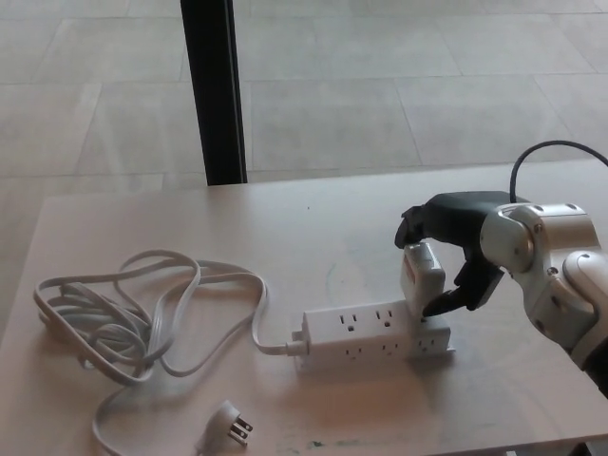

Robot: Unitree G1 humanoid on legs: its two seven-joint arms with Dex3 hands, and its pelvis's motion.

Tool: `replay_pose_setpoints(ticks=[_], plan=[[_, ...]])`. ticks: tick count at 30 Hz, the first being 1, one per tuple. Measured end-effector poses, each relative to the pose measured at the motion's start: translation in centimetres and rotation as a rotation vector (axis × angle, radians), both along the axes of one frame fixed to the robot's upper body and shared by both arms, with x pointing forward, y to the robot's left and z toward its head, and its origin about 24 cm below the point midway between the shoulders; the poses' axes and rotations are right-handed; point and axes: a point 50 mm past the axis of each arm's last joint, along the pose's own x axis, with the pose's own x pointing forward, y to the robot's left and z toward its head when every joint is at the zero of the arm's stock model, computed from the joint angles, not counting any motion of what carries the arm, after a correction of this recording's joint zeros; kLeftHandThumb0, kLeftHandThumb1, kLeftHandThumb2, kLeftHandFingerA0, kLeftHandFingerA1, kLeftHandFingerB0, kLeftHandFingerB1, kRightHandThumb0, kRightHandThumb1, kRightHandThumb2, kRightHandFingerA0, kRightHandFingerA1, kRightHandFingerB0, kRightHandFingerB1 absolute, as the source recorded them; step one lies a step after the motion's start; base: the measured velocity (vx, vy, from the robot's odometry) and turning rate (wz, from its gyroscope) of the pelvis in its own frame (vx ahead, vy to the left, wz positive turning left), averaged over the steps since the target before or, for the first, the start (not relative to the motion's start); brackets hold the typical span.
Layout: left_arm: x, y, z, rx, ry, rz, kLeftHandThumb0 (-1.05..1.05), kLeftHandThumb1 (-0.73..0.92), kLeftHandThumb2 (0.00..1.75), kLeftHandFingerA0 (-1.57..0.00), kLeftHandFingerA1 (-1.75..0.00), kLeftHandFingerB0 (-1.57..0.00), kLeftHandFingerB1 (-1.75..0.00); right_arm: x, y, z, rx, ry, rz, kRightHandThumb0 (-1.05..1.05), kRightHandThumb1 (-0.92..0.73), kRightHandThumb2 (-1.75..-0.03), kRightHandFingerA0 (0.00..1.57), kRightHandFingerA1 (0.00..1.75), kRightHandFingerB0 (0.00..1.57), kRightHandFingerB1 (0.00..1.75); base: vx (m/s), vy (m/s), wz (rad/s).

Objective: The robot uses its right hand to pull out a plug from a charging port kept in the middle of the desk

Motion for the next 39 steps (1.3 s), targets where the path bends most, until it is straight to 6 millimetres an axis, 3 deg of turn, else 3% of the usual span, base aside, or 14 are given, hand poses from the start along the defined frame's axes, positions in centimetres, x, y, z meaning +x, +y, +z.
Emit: replay_pose_setpoints(ticks=[2, 7, 8, 9, 10, 11, 13, 23, 25, 27, 34, 35, 36, 39], plan=[[0.0, 0.0, 0.0, 0.001, 0.004, -0.006, -0.87, 0.92, 0.78, -0.75, -0.53, -0.58, -0.43, 0.0, 0.0, 0.0, 0.0, 0.001, 0.0, -0.73, -0.4, -0.77, 0.78, 1.29, 0.31, 0.46, 0.0, 0.0, 0.0], [0.0, -0.1, 0.0, 0.008, 0.005, -0.017, -0.94, 0.78, 0.93, -0.76, -0.59, -0.57, -0.49, -0.1, 0.2, 0.3, 0.008, -0.009, 0.011, -0.71, -0.4, -0.78, 0.77, 1.27, 0.33, 0.46, 0.0, 0.0, 0.0], [0.0, -0.1, 0.0, 0.01, 0.004, -0.018, -0.93, 0.78, 0.93, -0.74, -0.59, -0.58, -0.5, -0.1, 0.3, 0.4, 0.009, -0.011, 0.014, -0.55, -0.5, -0.55, 0.69, 1.32, 0.43, 0.37, 0.0, 0.0, 0.0], [0.0, -0.1, 0.0, 0.011, 0.003, -0.019, -0.93, 0.78, 0.92, -0.75, -0.6, -0.57, -0.5, -0.1, 0.3, 0.4, 0.01, -0.011, 0.016, -0.4, -0.52, -0.56, 0.74, 1.17, 0.53, 0.38, 0.0, 0.0, 0.0], [0.0, -0.1, 0.0, 0.012, 0.002, -0.019, -0.87, 0.92, 0.75, -0.77, -0.56, -0.61, -0.45, -0.2, 0.3, 0.4, 0.01, -0.011, 0.017, -0.35, -0.53, -0.57, 0.76, 1.31, 0.57, 0.4, 0.0, 0.0, 0.0], [-0.1, -0.1, 0.0, 0.013, 0.001, -0.018, -0.94, 0.78, 0.94, -0.74, -0.59, -0.59, -0.5, -0.2, 0.4, 0.4, 0.01, -0.011, 0.019, -0.3, -0.55, -0.58, 0.74, 1.39, 0.61, 0.42, 0.0, 0.0, 0.0], [-0.1, 0.0, 0.0, 0.014, -0.003, -0.016, -0.88, 0.92, 0.77, -0.75, -0.53, -0.58, -0.44, -0.3, 0.5, 0.6, 0.012, -0.017, 0.024, -0.25, -0.57, -0.58, 0.76, 1.61, 0.7, 0.46, 0.0, 0.0, 0.0], [-0.2, 0.0, 0.0, 0.012, -0.002, -0.014, -0.87, 0.92, 0.76, -0.78, -0.56, -0.61, -0.45, -0.3, 0.1, 0.6, 0.003, -0.037, 0.018, -0.41, -0.53, -0.59, 0.73, 1.6, 0.91, 0.55, 0.0, 0.0, 0.0], [-0.2, 0.0, 0.0, 0.011, -0.004, -0.012, -0.93, 0.78, 0.92, -0.75, -0.59, -0.56, -0.49, -0.3, 0.0, 0.5, -0.001, -0.043, 0.02, -0.4, -0.55, -0.58, 0.72, 1.62, 0.89, 0.54, 0.0, 0.0, 0.0], [-0.2, 0.0, 0.0, 0.01, -0.004, -0.011, -0.87, 0.92, 0.76, -0.8, -0.56, -0.61, -0.44, -0.4, -0.1, 0.5, -0.005, -0.05, 0.021, -0.4, -0.54, -0.57, 0.71, 1.63, 0.89, 0.54, 0.0, 0.0, 0.0], [-0.2, -0.1, 0.0, 0.01, -0.005, -0.011, -0.88, 0.92, 0.76, -0.79, -0.56, -0.62, -0.46, -0.5, -0.4, 0.1, -0.009, -0.064, 0.019, -0.41, -0.54, -0.6, 0.79, 1.6, 0.85, 0.53, 0.0, 0.0, 0.0], [-0.2, -0.1, 0.0, 0.011, -0.006, -0.012, -0.94, 0.78, 0.94, -0.75, -0.59, -0.59, -0.5, -0.5, -0.4, 0.1, -0.01, -0.067, 0.02, -0.4, -0.58, -0.57, 0.85, 1.51, 0.83, 0.52, 0.0, 0.0, 0.0], [-0.2, -0.1, 0.0, 0.012, -0.007, -0.013, -0.87, 0.92, 0.76, -0.78, -0.56, -0.62, -0.45, -0.5, -0.4, 0.0, -0.011, -0.07, 0.021, -0.36, -0.54, -0.61, 0.84, 1.5, 0.78, 0.52, 0.0, 0.0, 0.0], [-0.2, -0.1, -0.1, 0.012, -0.009, -0.014, -0.87, 0.92, 0.76, -0.78, -0.55, -0.62, -0.45, -0.6, -0.6, -0.2, -0.019, -0.079, 0.025, -0.34, -0.53, -0.63, 0.84, 1.52, 0.7, 0.51, 0.0, 0.0, 0.0]])
